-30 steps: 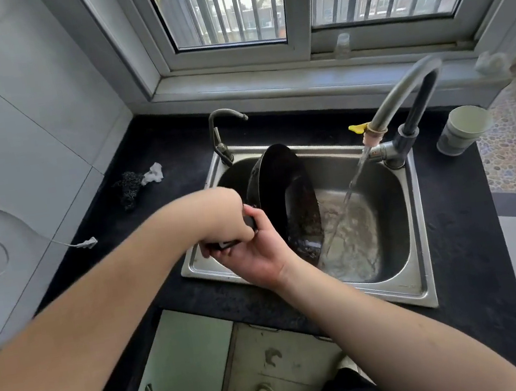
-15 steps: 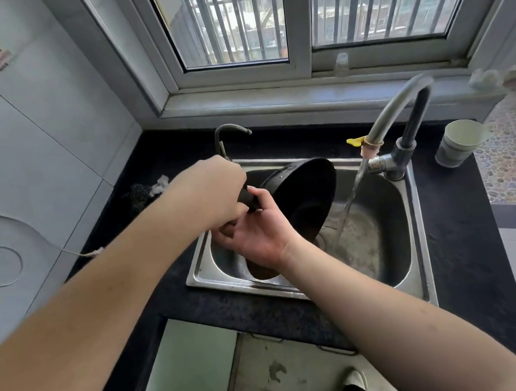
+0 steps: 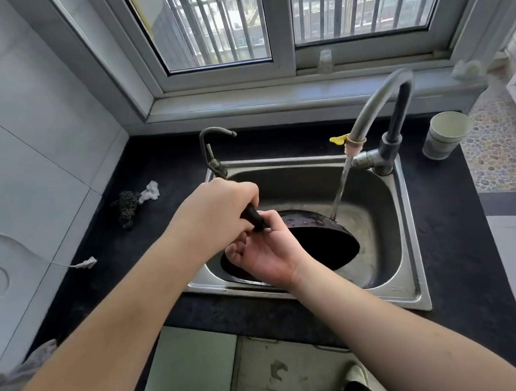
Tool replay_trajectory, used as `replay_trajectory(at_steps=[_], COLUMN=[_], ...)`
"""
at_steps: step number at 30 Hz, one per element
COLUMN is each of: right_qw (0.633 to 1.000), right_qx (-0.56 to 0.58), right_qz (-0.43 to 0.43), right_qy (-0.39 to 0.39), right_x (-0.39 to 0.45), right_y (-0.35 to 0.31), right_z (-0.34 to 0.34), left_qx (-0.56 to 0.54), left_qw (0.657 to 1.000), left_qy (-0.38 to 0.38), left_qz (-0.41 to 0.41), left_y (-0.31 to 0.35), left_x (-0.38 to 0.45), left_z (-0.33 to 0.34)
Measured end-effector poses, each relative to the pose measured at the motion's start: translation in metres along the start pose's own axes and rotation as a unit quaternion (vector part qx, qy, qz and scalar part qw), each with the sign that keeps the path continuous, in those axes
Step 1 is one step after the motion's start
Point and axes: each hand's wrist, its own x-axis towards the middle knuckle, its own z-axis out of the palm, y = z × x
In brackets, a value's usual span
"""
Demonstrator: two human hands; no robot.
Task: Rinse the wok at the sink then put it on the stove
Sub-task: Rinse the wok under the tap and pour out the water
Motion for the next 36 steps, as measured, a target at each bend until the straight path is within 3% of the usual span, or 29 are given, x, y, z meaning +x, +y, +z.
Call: replay_trajectory(at_steps=[3,7,13,18,24,36], right_qw=[1.000,0.999,0.998,0.990,0.952,0.915], right_qx=[-0.008,0.002,-0.038,-0.132,-0.227,-0.208], right_qz=[-0.015,-0.034,-0.044,-0.041,-0.071,-0.137], right_qy=[-0.009,-0.029,-0.037,0.013,0.194,0.318], right_x=[-0.006,-0.017,-0.031,-0.054,-0.097,-0.148], right_y=[-0.006,-0.016,-0.036,-0.060,-0.096,-0.139], right_z=[-0.004,-0.011,-0.022,-0.040,-0.083,-0.136], left_qx=[-0.038,-0.183,-0.459,-0.536,-0.538,-0.512], left_qw=[0.998,0.980,0.885,0.839,0.839,0.859], left_qy=[0.039,0.080,0.065,0.082,0.073,0.035], left_qz=[0.010,-0.014,-0.051,-0.048,-0.015,-0.007], left_y=[0.006,0.012,0.032,0.054,0.066,0.088], left_x=[0.003,0.005,0.014,0.034,0.055,0.084], left_z=[0.002,0.010,0.035,0.057,0.066,0.066])
